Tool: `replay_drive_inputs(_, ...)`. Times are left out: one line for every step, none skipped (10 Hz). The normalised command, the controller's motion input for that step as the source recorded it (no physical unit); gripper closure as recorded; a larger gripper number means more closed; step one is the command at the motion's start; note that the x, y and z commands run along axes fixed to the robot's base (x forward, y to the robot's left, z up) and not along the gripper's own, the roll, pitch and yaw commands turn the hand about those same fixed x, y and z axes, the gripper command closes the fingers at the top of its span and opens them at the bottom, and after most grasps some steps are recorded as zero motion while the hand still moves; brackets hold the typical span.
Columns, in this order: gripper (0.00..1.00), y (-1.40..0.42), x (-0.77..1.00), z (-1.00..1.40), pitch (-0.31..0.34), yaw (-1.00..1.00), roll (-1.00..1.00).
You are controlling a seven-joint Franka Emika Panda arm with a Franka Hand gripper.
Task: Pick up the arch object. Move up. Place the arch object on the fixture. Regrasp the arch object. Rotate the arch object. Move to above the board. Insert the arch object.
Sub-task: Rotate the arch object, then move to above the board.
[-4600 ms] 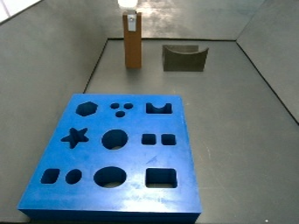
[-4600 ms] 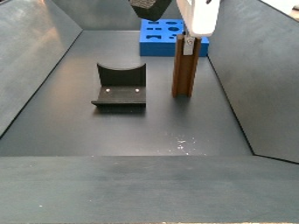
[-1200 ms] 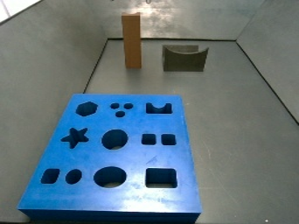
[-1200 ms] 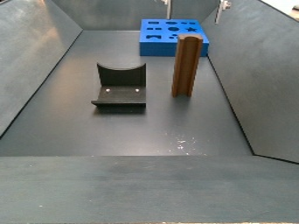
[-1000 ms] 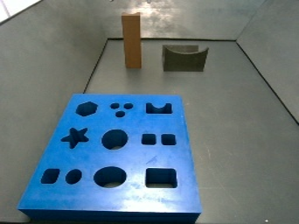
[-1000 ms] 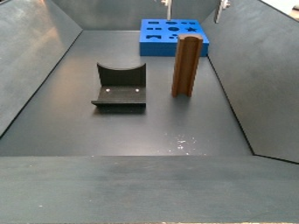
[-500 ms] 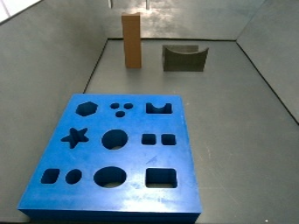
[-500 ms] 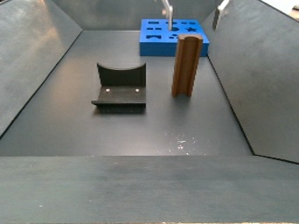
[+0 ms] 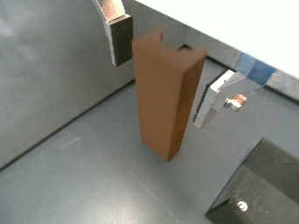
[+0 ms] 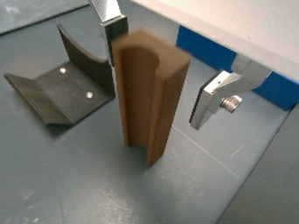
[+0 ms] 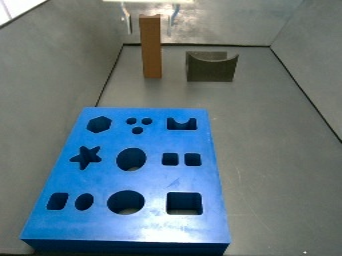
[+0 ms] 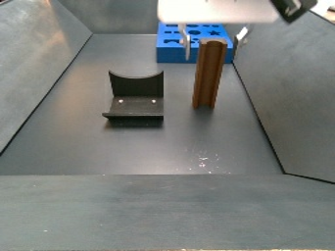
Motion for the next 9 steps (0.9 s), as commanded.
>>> replay_drive_inputs(1.0, 0.0, 0.0, 0.0, -0.057, 0.02, 0.07)
replay_drive_inputs(1.0, -0.17, -0.02, 1.0, 0.171, -0.04, 0.16)
replay_drive_inputs(1.0, -0.17, -0.02, 1.0, 0.176, -0.04, 0.16)
replay_drive_inputs(1.0, -0.15, -0.02, 1.0, 0.162, -0.01, 0.14)
replay_drive_inputs(1.0, -0.14, -0.01, 1.0, 0.147, 0.01, 0.13)
replay_drive_inputs(1.0, -0.13, 0.0, 1.0, 0.124, 0.03, 0.09)
replay_drive_inputs(1.0, -0.13, 0.0, 1.0, 0.117, 0.03, 0.08)
replay_drive_inputs(1.0, -0.11, 0.01, 1.0, 0.105, 0.03, 0.04)
replay_drive_inputs(1.0, -0.11, 0.01, 1.0, 0.099, 0.03, 0.02)
